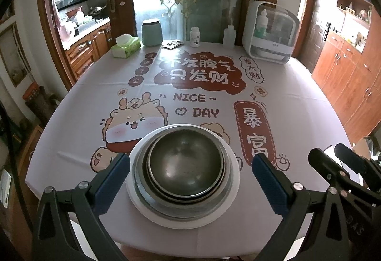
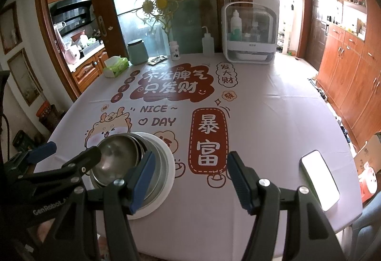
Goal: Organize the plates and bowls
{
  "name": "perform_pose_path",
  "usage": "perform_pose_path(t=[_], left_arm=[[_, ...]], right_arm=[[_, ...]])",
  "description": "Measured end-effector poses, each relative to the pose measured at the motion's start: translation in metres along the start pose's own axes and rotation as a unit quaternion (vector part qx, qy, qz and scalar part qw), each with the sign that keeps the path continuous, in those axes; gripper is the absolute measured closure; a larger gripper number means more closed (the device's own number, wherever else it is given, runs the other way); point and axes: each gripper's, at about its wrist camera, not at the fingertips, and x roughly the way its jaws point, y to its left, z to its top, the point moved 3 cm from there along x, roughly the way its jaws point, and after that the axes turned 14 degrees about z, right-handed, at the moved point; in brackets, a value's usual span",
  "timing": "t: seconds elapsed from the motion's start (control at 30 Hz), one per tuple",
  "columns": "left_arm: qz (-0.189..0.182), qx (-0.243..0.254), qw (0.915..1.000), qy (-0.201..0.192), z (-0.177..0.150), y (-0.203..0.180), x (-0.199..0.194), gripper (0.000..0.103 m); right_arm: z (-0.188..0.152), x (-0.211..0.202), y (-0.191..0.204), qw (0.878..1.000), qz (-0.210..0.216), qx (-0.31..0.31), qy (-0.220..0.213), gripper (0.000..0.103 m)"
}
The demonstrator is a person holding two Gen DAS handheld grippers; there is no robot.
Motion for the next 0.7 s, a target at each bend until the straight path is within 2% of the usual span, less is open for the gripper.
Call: perform_pose_path(t=[0.7], left_arm=[[0.0, 0.001, 1.0, 0.005, -0.0036, -0.0067, 0.0036, 0.001]], right_arm=[[0.0017, -0.0012, -0.0016, 1.0, 0.001, 0.004, 0.0, 0.04]])
